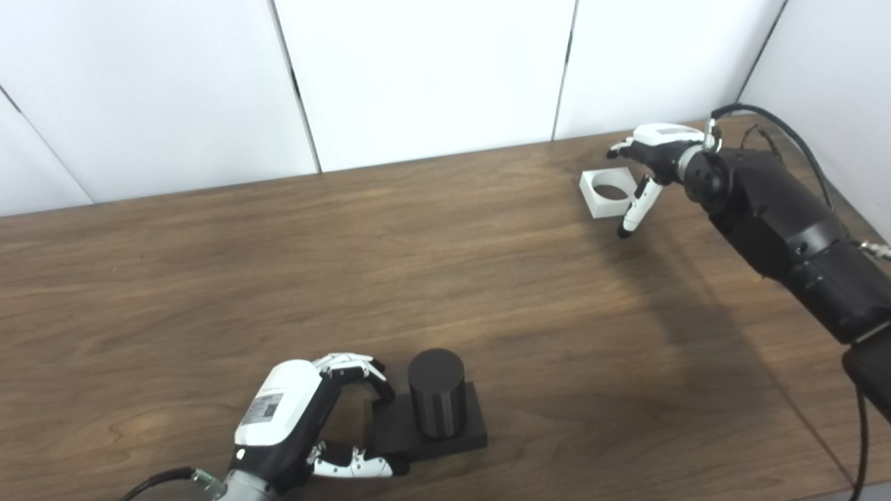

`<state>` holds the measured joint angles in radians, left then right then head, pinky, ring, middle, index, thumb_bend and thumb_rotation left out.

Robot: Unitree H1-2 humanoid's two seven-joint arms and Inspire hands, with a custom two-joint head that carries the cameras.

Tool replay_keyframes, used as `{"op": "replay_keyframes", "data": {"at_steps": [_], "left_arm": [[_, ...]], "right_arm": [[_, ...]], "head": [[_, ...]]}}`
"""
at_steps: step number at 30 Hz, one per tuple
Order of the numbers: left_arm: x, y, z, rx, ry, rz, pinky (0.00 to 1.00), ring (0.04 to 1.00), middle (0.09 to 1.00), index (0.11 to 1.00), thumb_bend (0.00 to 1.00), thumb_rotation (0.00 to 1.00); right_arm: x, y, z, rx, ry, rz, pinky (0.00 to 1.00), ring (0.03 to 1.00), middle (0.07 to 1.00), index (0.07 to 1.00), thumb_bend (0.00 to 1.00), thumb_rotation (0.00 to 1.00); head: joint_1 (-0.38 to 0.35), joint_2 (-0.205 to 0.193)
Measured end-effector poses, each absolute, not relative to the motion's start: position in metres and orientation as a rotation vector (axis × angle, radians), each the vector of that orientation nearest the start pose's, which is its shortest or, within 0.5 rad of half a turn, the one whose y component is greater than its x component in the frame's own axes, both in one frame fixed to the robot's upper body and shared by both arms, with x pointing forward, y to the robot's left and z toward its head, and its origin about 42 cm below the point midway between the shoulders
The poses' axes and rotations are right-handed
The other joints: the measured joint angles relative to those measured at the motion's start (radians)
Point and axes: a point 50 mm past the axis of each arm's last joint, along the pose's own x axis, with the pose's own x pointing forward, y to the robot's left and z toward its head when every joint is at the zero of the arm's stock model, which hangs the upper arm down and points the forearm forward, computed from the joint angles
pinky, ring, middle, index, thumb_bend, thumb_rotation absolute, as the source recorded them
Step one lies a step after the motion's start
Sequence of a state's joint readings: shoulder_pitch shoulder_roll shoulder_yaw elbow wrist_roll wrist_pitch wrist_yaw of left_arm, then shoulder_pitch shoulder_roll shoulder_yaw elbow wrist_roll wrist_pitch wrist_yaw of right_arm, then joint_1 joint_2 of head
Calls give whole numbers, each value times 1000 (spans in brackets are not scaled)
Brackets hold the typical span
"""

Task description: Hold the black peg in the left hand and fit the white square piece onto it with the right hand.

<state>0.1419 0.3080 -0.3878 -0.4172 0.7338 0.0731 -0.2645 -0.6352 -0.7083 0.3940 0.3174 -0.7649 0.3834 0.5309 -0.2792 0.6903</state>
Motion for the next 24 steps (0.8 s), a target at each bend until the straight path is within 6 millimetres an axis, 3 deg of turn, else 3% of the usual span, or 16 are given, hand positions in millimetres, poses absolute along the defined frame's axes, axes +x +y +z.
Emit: {"op": "replay_keyframes", "data": {"at_steps": [9, 24], "left_arm": [[207, 185, 145, 961, -167, -545, 768, 798, 751, 488, 511, 39], [206, 184, 145, 960, -166, -545, 770, 795, 750, 488, 511, 39]], "right_arm": [[453, -376, 235, -1531, 452, 227, 961, 1000, 976, 842, 936, 288], [453, -375, 236, -1536, 430, 231, 954, 997, 949, 796, 877, 289]], "head": [[2, -2], [3, 2]]}}
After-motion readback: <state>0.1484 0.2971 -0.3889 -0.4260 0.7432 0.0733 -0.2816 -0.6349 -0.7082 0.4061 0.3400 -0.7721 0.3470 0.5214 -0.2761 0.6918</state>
